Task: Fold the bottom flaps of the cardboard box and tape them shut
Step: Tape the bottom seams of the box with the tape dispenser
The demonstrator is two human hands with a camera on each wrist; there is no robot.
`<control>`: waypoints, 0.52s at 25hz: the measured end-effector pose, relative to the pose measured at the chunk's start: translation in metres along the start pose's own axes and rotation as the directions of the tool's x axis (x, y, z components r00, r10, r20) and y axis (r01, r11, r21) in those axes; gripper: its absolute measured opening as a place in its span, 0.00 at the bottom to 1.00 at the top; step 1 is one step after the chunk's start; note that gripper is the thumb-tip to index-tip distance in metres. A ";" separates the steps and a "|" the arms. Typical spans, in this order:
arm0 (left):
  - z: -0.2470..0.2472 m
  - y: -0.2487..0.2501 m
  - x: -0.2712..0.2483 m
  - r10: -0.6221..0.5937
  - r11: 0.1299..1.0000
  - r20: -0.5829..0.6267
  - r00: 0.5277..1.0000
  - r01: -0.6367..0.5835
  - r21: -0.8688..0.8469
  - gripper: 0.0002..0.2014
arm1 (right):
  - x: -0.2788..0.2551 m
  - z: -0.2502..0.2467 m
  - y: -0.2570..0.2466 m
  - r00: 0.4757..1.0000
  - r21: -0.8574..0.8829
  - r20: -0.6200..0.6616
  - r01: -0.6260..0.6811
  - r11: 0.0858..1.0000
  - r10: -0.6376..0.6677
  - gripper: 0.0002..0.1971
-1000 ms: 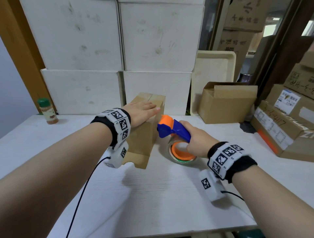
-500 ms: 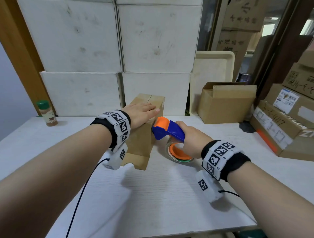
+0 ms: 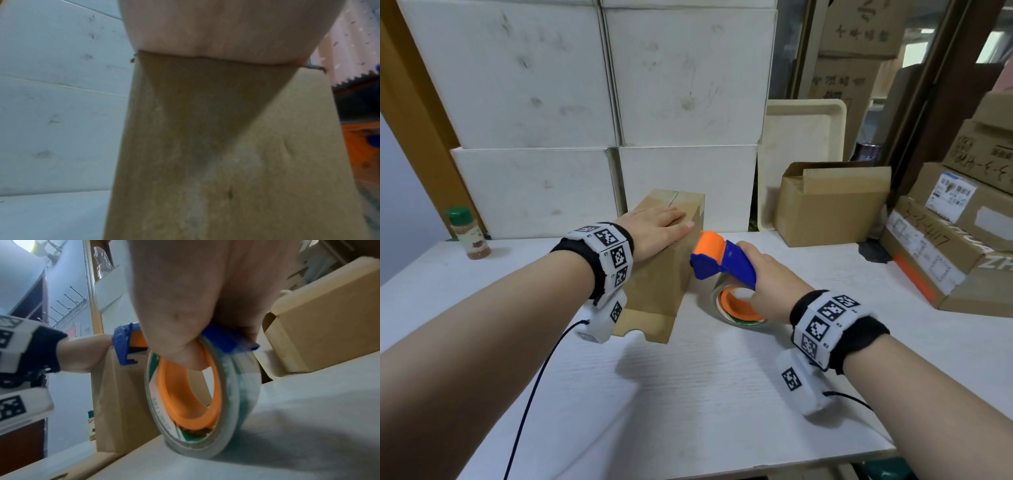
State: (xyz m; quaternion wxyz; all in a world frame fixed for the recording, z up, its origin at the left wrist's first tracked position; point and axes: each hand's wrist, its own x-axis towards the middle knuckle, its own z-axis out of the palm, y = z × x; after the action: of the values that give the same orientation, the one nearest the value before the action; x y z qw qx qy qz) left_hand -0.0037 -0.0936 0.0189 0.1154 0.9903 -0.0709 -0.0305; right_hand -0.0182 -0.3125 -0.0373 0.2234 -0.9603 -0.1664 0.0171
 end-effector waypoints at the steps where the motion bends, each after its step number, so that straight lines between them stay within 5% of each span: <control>1: 0.000 0.000 0.001 -0.001 1.000 -0.005 1.000 0.001 0.000 0.30 | -0.001 0.000 0.003 1.000 0.025 -0.008 0.004 1.000 -0.004 0.33; 13: -0.004 -0.018 0.006 0.024 0.999 0.014 1.000 -0.025 0.030 0.29 | 0.002 0.005 0.000 0.999 0.031 0.008 0.031 0.999 -0.031 0.33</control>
State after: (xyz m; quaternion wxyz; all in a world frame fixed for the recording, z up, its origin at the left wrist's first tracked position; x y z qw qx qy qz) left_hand 0.0053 -0.0767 0.0180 0.1005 0.9907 -0.0843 -0.0348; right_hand -0.0169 -0.3092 -0.0418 0.2376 -0.9540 -0.1819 0.0202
